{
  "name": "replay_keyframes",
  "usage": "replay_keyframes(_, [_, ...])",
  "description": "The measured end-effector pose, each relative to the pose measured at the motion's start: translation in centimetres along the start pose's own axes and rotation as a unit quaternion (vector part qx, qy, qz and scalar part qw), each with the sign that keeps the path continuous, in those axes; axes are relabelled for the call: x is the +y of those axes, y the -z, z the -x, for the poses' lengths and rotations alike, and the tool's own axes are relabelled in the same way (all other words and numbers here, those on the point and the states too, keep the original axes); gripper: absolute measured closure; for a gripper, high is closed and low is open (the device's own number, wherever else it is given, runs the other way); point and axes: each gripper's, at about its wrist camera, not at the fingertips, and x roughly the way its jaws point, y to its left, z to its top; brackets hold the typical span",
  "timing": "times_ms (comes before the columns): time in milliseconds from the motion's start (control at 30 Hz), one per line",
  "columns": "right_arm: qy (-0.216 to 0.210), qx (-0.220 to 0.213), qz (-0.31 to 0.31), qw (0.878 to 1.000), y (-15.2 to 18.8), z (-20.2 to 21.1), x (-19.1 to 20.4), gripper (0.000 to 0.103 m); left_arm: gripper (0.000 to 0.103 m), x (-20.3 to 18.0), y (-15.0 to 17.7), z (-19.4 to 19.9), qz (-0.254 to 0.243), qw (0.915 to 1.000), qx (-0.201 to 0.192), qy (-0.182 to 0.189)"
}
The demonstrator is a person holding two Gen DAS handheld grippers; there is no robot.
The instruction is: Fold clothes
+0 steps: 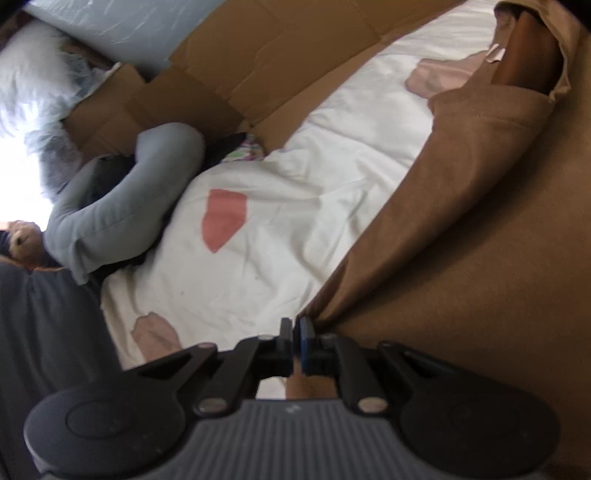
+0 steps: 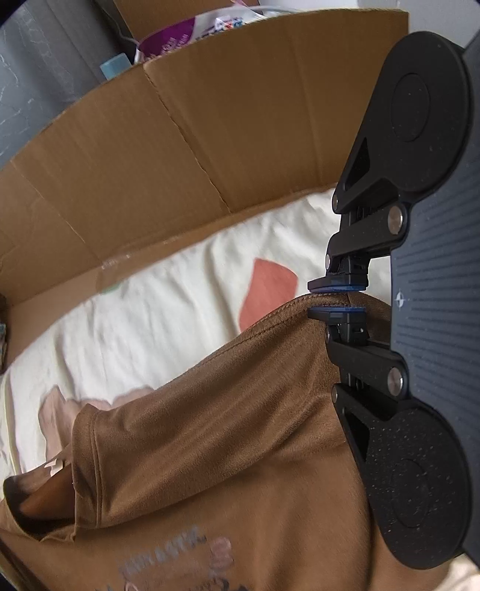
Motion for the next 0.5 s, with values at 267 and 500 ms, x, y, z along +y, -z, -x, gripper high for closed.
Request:
replay_keyframes(267, [0.036, -0.017, 0.001, 0.999, -2.0, -1.4, -0.9, 0.098, 0.1, 1.5, -0.6, 0.0, 0.031, 0.998, 0.007, -0.055])
replay_keyframes(500, [0.054, -0.022, -0.004, 0.998, -4.4, -3.4, -1.7, 0.099, 0.1, 2.8, -1.9, -1.5, 0.048, 0.995, 0.026, -0.084])
